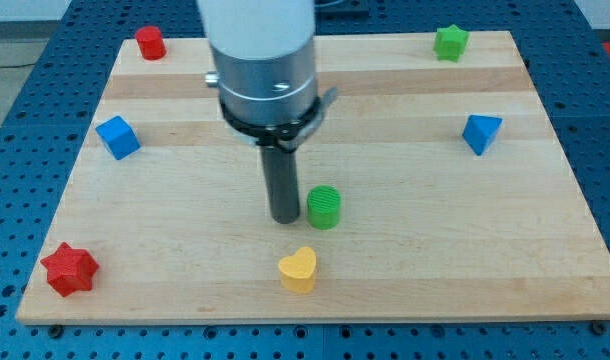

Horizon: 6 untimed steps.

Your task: Push the green circle to the right side of the board

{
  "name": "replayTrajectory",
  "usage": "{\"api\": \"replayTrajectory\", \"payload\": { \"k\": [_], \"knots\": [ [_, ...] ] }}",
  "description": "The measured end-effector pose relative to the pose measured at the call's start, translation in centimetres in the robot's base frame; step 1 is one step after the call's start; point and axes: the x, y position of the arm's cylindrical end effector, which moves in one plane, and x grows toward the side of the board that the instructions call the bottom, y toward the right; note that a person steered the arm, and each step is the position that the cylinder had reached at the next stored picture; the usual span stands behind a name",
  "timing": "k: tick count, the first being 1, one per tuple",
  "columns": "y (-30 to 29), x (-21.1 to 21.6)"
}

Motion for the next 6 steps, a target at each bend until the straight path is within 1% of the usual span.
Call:
{"api": "replayTrajectory", "payload": {
  "k": [3,5,6],
  "knots": [
    [7.4,-1.6],
    [13.7,-1.2],
    [16.8,-0.2]
  ]
}}
